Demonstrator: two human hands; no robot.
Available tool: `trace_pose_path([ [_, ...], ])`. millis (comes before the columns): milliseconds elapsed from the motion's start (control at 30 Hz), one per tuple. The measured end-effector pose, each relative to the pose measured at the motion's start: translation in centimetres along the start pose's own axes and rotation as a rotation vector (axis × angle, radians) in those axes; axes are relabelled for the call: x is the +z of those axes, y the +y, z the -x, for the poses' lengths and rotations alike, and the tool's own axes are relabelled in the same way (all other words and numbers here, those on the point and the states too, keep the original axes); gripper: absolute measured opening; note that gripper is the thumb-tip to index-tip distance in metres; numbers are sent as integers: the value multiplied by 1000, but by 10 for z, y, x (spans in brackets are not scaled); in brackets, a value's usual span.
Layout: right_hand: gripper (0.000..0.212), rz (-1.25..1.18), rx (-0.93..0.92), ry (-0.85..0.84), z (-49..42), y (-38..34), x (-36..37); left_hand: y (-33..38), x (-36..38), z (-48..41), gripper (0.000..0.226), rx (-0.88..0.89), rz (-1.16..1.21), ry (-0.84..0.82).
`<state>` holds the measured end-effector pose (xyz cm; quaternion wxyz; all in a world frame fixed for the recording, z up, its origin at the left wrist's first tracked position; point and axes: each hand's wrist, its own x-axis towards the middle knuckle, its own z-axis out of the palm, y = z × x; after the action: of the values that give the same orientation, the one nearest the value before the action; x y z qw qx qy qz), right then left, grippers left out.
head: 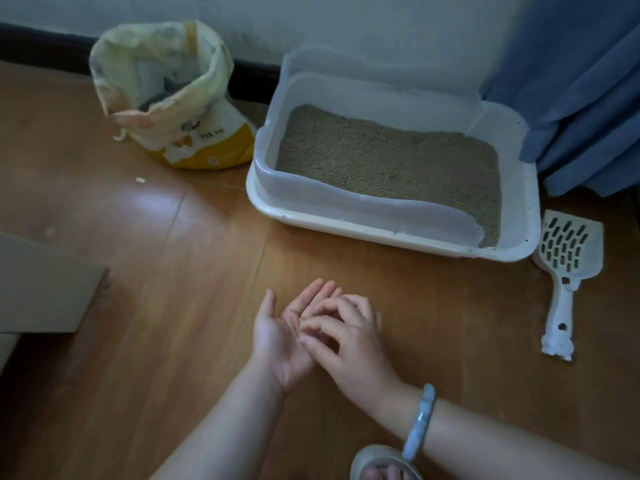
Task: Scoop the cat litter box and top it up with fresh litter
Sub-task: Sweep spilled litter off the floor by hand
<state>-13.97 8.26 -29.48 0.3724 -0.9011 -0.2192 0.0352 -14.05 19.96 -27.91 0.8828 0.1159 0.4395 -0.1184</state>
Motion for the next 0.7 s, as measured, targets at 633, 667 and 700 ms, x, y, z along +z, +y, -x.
trace_pose_path([
  [633, 33, 451, -249, -178, -10, 72, 4, 60, -44, 0, 68, 172, 2, 88],
  [667, 33, 465, -298, -198, -9, 72, 5, 61, -42, -1, 68, 172, -7, 82],
  [700, 33, 474, -338, -211, -9, 71, 6, 62, -41, -3, 68, 173, -12, 78],
])
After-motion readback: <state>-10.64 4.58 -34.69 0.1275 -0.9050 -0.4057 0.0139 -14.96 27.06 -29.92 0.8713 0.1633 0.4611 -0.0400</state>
